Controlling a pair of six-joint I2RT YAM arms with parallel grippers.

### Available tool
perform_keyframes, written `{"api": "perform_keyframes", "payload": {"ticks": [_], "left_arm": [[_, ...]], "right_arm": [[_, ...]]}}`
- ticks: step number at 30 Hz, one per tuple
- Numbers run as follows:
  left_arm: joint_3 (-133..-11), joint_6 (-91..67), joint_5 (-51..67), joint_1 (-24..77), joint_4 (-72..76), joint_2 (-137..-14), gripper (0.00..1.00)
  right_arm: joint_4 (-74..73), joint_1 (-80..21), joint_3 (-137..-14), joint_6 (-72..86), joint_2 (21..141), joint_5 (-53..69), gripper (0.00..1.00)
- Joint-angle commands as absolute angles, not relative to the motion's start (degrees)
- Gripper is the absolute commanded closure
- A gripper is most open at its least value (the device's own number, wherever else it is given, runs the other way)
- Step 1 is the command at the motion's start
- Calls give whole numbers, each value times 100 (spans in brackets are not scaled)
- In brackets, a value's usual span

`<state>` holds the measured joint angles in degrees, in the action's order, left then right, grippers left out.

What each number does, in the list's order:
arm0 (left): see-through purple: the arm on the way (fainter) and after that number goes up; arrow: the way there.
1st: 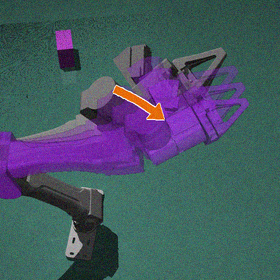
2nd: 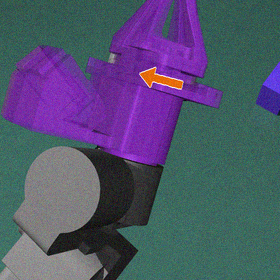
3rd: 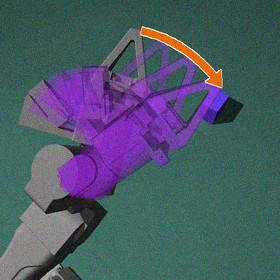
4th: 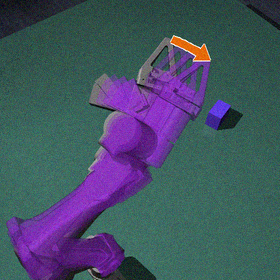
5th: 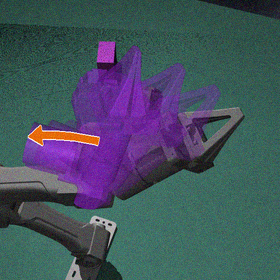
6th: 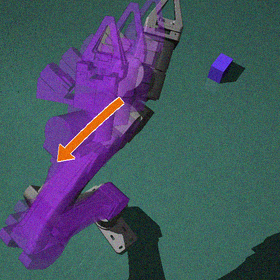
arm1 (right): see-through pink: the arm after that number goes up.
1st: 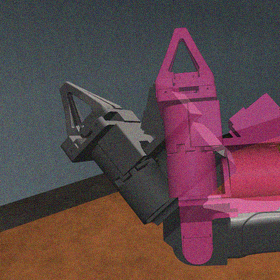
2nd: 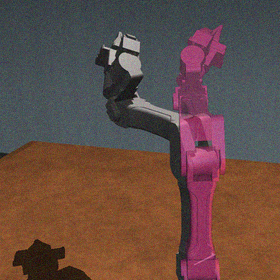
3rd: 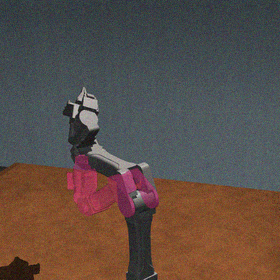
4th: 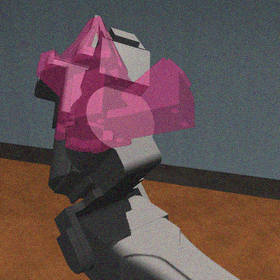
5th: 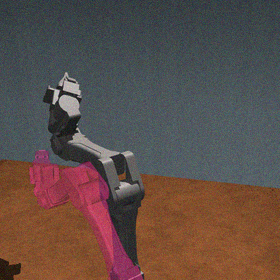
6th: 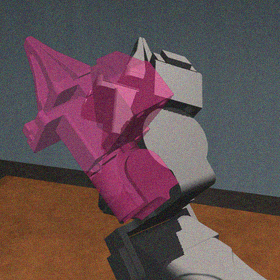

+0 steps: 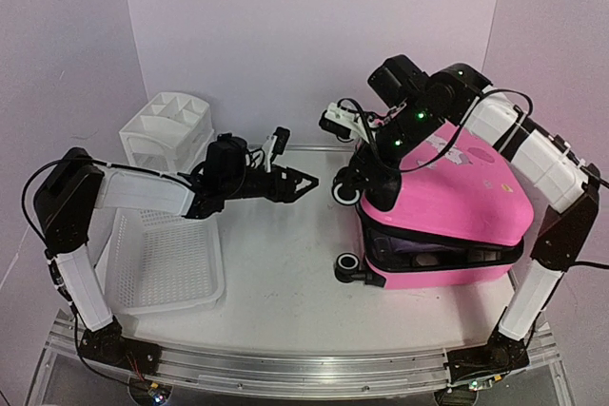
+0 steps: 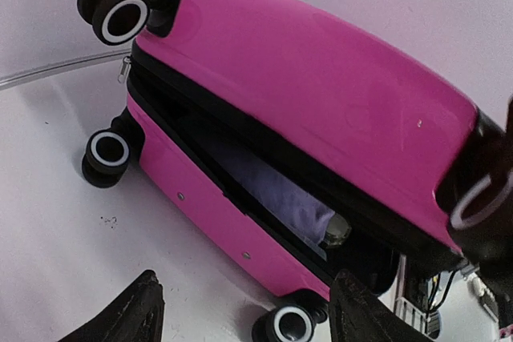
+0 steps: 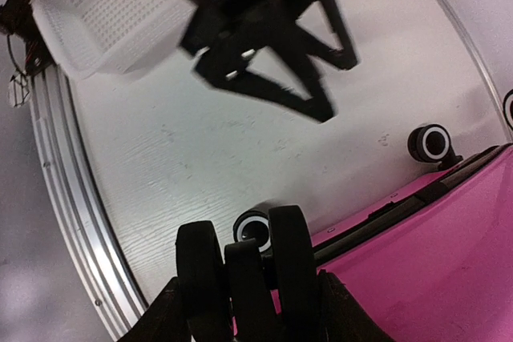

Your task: Open, take out, and arrange the luggage

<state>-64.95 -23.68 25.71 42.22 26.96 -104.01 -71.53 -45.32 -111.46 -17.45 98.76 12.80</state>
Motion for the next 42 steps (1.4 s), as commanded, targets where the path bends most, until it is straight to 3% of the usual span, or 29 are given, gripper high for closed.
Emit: {"api": "perform_keyframes", "payload": {"ticks": [1,7,15,30,32,34,37,40,41,42], "left_arm": [[-5812,-1341,2250,4596,2932,-9546,29],[-4945,-1053,2560,5314,4376,-9305,25],[-5358,-2593,2276,5744,7469,-11029,5],[-7943,-3713,1804,6242,7881,-13020,5],[-8067,-3761,1736,6274,8031,-13060,9],[-8120,-3851,1619,6262,8290,-13121,19],[-8054,-3969,1425,6225,8302,-13020,41],[-7934,-3972,1308,6214,8299,-12856,53],[-7929,-3980,1285,6214,8300,-12802,55],[-7939,-3988,1302,6214,8304,-12765,57]], "right_arm": [[-7122,-4222,-12173,-530,10064,337,100],[-7110,-4201,-12851,-261,10548,387,100],[-7063,-4201,-13373,165,10848,1003,100],[-6779,-4201,-12899,449,10480,1103,100],[-6751,-4202,-12798,508,10403,1089,100],[-6692,-4201,-12667,569,10307,1068,100],[-6721,-4201,-12477,627,10103,809,72],[-6740,-4190,-12134,541,9722,560,45],[-6756,-4180,-12028,529,9570,508,34],[-6795,-4171,-11915,498,9352,449,9]]}}
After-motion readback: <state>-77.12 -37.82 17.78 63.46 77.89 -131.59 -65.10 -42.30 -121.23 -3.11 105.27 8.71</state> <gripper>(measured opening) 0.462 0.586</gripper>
